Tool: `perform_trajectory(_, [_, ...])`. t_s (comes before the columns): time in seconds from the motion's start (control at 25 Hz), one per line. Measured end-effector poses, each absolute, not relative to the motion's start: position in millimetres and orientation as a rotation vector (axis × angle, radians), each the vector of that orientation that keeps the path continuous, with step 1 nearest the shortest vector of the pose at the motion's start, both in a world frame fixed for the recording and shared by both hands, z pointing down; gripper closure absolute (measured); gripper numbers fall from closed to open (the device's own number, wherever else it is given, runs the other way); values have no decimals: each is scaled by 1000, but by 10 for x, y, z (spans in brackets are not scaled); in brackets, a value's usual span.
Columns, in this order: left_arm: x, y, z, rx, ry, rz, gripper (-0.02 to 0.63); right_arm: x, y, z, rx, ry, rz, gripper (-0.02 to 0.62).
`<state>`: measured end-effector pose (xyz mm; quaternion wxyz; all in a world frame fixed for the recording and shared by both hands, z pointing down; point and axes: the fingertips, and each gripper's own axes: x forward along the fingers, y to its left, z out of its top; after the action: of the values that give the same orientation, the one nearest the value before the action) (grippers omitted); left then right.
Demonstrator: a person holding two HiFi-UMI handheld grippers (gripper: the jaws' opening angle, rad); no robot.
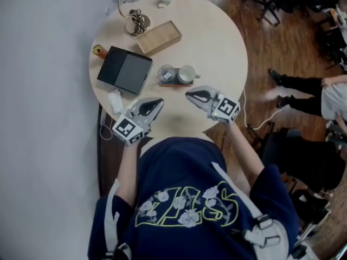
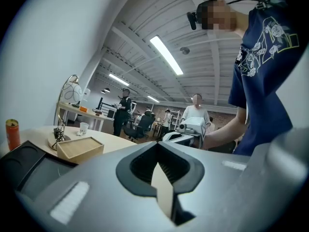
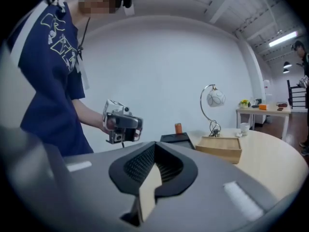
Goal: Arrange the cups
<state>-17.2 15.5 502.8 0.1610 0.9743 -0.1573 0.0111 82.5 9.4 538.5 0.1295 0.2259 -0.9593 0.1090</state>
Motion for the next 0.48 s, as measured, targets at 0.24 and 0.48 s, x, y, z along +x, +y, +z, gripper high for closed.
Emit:
perform_trajectory(0.24, [-20,313,4978,2780,-342,15,603,735,212,5247,708,-2862,345,595])
perform_trajectory(0.48, [34,357,5046,2798,-306,57,603,649,335,5144,754,-2923,385,595])
